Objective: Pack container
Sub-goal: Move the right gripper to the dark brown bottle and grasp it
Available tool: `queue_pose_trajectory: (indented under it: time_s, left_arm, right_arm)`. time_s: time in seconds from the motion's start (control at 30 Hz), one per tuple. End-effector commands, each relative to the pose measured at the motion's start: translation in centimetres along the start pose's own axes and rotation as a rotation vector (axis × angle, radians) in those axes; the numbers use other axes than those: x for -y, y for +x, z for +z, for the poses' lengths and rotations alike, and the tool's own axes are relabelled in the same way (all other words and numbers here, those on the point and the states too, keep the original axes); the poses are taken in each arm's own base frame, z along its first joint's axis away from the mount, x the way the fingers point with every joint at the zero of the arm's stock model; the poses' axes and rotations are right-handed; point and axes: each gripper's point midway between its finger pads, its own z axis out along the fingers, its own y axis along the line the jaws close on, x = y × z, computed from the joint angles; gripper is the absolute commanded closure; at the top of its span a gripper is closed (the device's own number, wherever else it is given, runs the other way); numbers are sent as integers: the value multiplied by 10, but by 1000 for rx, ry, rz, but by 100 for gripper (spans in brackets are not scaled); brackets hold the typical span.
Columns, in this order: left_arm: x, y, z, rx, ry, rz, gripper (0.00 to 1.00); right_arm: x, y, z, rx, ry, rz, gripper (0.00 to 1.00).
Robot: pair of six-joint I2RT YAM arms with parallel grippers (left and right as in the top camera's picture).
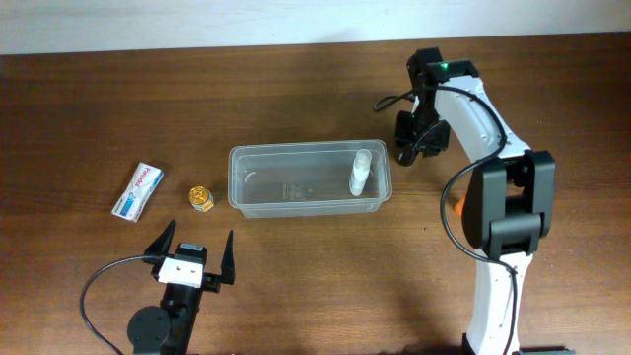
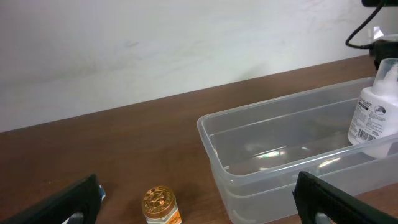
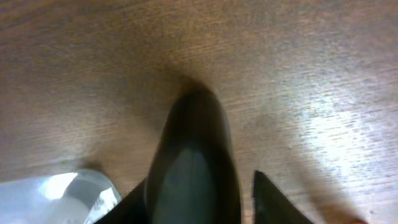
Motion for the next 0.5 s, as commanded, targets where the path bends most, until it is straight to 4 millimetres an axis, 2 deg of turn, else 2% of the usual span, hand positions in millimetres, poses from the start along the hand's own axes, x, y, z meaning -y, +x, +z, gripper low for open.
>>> queue_pose_trajectory:
  time_s: [0.0,0.33,0.47]
  left_arm:
    - [-2,1,0,-1,-11,15,1]
    - [-2,1,0,-1,-11,15,1]
    - [-2,1,0,-1,-11,15,1]
  right_arm:
    - [0,-5,1,12,5,5,64]
    - [0,-4,0,6,7,-30,76]
    - [1,-1,-7,-7,12,-61,78]
